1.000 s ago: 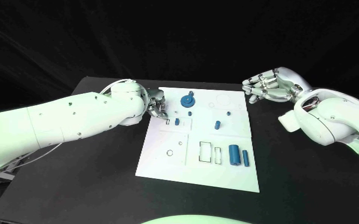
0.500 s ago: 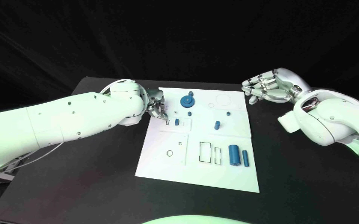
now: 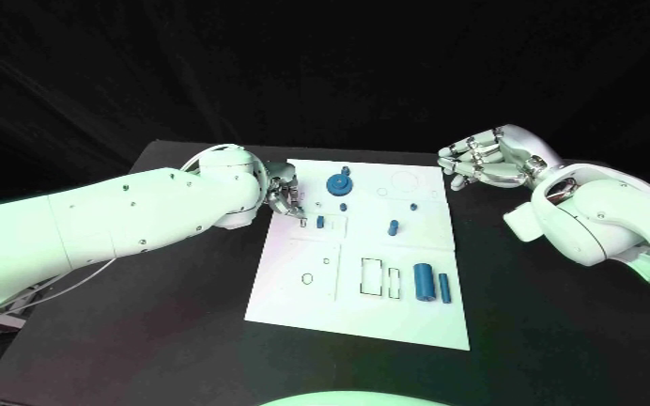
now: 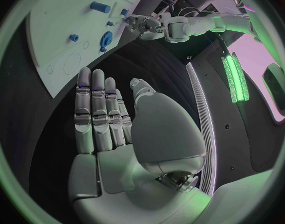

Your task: Assemble the parts on the task board

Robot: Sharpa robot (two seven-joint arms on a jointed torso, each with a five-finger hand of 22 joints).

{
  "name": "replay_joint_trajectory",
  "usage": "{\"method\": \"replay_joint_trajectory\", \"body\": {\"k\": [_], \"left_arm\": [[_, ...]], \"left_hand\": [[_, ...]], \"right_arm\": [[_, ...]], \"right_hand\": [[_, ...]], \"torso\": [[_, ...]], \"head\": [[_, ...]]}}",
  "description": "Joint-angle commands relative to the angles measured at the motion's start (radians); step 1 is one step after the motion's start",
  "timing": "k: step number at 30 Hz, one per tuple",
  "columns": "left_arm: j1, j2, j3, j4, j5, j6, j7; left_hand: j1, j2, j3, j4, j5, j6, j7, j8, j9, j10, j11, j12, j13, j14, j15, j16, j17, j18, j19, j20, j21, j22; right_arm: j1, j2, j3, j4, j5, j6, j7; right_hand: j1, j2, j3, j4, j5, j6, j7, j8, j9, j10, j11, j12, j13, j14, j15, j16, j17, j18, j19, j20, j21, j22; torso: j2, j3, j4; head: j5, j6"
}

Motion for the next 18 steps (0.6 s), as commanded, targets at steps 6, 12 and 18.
{"method": "replay_joint_trajectory", "body": {"k": [6, 12, 18], "left_arm": [[-0.007, 0.001, -0.006, -0.001, 0.002, 0.031, -0.012], [-0.007, 0.0, -0.006, -0.001, 0.001, 0.031, -0.008], [-0.007, -0.002, -0.006, -0.001, 0.001, 0.028, -0.005]], "left_hand": [[-0.005, -0.018, 0.049, -0.002, -0.003, -0.008, 0.011, -0.017, -0.019, -0.006, 0.011, 0.009, 0.001, 0.076, 0.01, -0.005, 0.195, -0.004, -0.001, 0.011, -0.004, 0.001], [-0.021, -0.056, 0.16, -0.003, -0.002, -0.001, 0.01, -0.031, -0.035, -0.012, 0.01, 0.011, -0.003, 0.075, 0.01, -0.006, 0.194, -0.003, -0.002, 0.011, -0.004, 0.001], [-0.046, -0.092, 0.256, -0.011, -0.003, 0.003, 0.009, -0.04, -0.035, -0.013, 0.009, 0.014, -0.007, 0.075, 0.007, -0.006, 0.194, -0.003, -0.002, 0.01, -0.004, 0.002]], "right_arm": [[-0.001, 0.0, 0.0, -0.001, -0.001, 0.011, -0.002], [-0.002, 0.001, 0.0, -0.003, -0.001, 0.012, -0.002], [-0.003, 0.001, 0.0, -0.003, -0.001, 0.014, -0.003]], "right_hand": [[-0.006, 0.005, 0.002, 0.0, 0.008, -0.003, 0.004, -0.004, 0.001, -0.002, 0.006, 0.001, 0.001, 0.002, 0.002, -0.001, -0.001, 0.007, 0.006, 0.005, -0.004, -0.001], [-0.006, 0.005, 0.002, 0.0, 0.008, -0.003, 0.004, -0.004, 0.001, -0.002, 0.006, 0.001, 0.001, 0.002, 0.002, -0.001, -0.001, 0.007, 0.006, 0.005, -0.004, -0.001], [-0.007, 0.004, 0.001, 0.001, 0.009, -0.004, 0.004, -0.004, 0.001, -0.002, 0.006, 0.001, 0.001, 0.002, 0.002, -0.001, -0.001, 0.007, 0.006, 0.005, -0.004, -0.002]], "torso": [[0.0, -0.0002, -0.0002], [0.001, -0.0001, 0.0], [0.0, -0.0001, 0.0]], "head": [[0.0, 0.001], [-0.001, 0.001], [-0.001, 0.002]]}}
